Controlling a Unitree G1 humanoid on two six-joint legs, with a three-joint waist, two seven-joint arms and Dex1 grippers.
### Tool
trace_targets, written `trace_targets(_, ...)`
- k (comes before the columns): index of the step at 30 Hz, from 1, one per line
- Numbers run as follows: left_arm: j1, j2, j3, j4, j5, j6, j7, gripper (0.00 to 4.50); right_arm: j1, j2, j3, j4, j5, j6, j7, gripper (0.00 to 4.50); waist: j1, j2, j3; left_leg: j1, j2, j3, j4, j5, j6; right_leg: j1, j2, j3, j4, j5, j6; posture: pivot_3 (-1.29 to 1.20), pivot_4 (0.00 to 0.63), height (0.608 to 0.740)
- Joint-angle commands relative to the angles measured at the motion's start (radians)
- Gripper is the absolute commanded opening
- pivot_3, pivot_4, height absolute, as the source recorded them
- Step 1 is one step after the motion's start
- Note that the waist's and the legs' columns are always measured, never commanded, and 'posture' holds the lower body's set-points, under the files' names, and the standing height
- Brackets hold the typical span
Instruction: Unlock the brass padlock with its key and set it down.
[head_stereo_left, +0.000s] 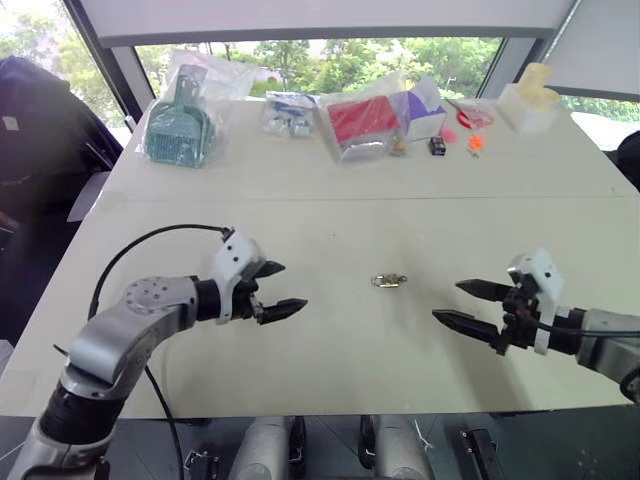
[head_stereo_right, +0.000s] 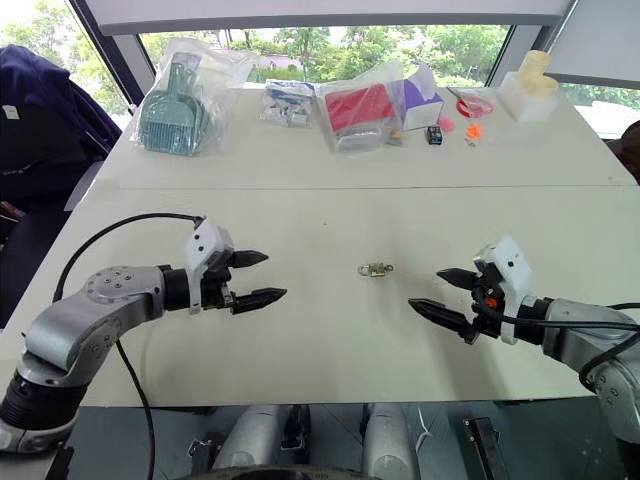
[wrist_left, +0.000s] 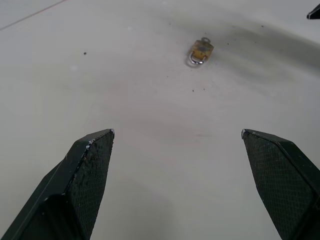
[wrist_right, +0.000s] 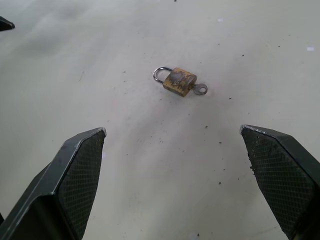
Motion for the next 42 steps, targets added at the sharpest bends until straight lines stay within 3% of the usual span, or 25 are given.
trace_targets(1, -0.012, 0.0, 0.0, -0.018, -0.01, -0.019, -0.012, 4.26, -0.007, 0.009, -0.014, -0.034, 0.014, 0.001, -0.016, 4.46, 0.001, 0.0, 0.0, 0.0, 0.0, 0.0, 0.0, 0.001, 0.001, 0.0, 0.0, 0.0, 0.0, 0.0, 0.0, 0.0, 0.15, 0.735)
trace_targets(20, -0.104, 0.006, -0.005, 0.097, 0.045, -0.051, -0.013, 4.26, -0.043, 0.025, 0.008, -0.04, 0.026, 0.04, -0.058, 4.46, 0.0, 0.0, 0.0, 0.0, 0.0, 0.0, 0.0, 0.002, 0.001, 0.0, 0.0, 0.0, 0.0, 0.0, 0.0, 0.0, 0.15, 0.735)
trace_targets(26, -0.246, 0.016, 0.01, 0.227, 0.043, -0.062, -0.06, 4.26, -0.135, 0.04, 0.058, -0.021, 0.023, 0.077, -0.1, 4.46, 0.002, 0.0, 0.0, 0.0, 0.0, 0.0, 0.0, 0.002, 0.001, 0.0, 0.0, 0.0, 0.001, 0.0, 0.0, 0.0, 0.15, 0.735)
trace_targets(30, -0.461, 0.019, -0.09, 0.395, 0.07, -0.072, -0.221, 4.26, -0.101, 0.042, -0.007, -0.05, 0.043, 0.097, -0.123, 4.46, 0.018, -0.001, 0.0, -0.001, -0.001, 0.0, 0.001, 0.005, -0.003, 0.0, 0.0, 0.0, 0.001, 0.0, 0.0, 0.0, 0.15, 0.735)
trace_targets(34, -0.642, -0.064, -0.237, 0.589, 0.16, -0.188, -0.369, 4.26, -0.028, 0.04, -0.079, -0.105, 0.075, 0.127, -0.144, 4.46, 0.034, -0.001, 0.0, -0.001, -0.001, 0.0, 0.002, 0.004, -0.002, 0.002, 0.0, 0.0, 0.0, 0.0, 0.0, 0.0, 0.15, 0.735)
trace_targets(38, -0.773, -0.249, -0.388, 0.844, 0.3, -0.328, -0.421, 4.26, 0.029, 0.08, -0.099, -0.167, 0.071, 0.126, -0.207, 4.46, 0.029, -0.001, 0.0, 0.0, -0.002, 0.0, 0.004, 0.0, 0.006, 0.004, 0.0, 0.0, -0.002, 0.0, 0.0, 0.0, 0.15, 0.735)
trace_targets(42, -0.838, -0.411, -0.458, 1.063, 0.405, -0.449, -0.429, 4.26, 0.067, 0.124, -0.093, -0.206, 0.049, 0.118, -0.262, 4.46, 0.024, -0.002, 0.001, -0.001, -0.002, 0.0, 0.004, -0.001, 0.007, 0.003, 0.0, 0.0, -0.002, 0.0, 0.0, 0.0, 0.15, 0.735)
